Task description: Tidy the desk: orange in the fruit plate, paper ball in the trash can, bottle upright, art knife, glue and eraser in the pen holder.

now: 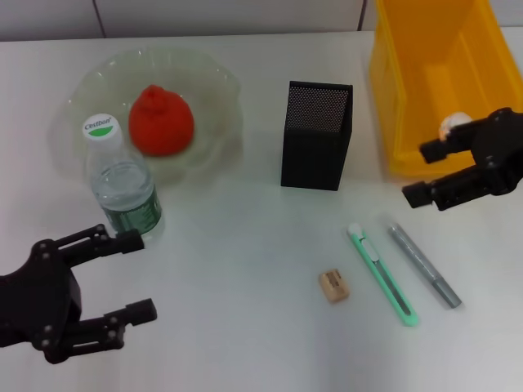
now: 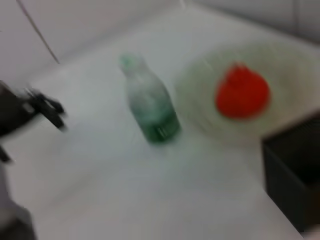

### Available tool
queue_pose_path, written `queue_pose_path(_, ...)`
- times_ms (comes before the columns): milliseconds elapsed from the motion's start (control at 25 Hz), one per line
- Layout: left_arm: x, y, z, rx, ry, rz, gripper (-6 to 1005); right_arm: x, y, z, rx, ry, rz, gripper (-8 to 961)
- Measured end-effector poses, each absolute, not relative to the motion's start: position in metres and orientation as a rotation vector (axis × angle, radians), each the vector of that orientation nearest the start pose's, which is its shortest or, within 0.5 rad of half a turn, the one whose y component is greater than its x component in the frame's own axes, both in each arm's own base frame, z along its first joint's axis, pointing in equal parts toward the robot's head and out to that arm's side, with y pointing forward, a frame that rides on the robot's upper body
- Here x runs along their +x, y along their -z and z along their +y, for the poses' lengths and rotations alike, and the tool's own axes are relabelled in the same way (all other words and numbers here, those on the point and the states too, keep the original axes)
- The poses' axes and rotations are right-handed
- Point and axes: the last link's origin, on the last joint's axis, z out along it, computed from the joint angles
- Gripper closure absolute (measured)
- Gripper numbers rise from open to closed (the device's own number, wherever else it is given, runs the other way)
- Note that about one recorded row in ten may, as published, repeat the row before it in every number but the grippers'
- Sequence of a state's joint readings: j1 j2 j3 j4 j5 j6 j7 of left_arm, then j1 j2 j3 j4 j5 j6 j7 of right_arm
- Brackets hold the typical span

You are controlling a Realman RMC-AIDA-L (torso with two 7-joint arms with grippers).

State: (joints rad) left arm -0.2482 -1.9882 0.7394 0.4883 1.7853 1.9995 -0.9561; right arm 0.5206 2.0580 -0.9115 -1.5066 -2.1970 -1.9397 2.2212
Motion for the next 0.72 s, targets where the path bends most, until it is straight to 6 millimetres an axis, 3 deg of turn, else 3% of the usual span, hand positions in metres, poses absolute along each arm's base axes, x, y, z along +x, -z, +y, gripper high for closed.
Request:
queue_pose_path(160,-0.302,-0.026,0.212,-2.748,1.123,-0.321,216,0.152,-0.078,0.318,-2.774,0.315,0.866,110)
queue_pose_path(280,-0.303,-0.025,0.215,-2.747,1.109,-0.322,216,0.148,-0.069,0.319,-2.762,0.429,0.883,110)
queue_pose_path(360,-0.303,-0.024,0.217,-2.743,1.098,-0.323,216,0.145,-0.051,0.320,-2.749,0.580,0.897,110)
queue_pose_path(400,-0.303,-0.024,0.217,-2.743,1.098,-0.323,216,0.145,-0.051,0.320,-2.749,0.580,0.897,110)
queue_pose_path(560,-0.302,-0.023,0.220,-2.746,1.084,-0.314,216,0.143,-0.016,0.327,-2.704,0.715,0.897,110)
queue_pose_path(720,-0.303,-0.020,0.221,-2.750,1.065,-0.319,216,0.145,0.006,0.332,-2.682,0.736,0.905,110)
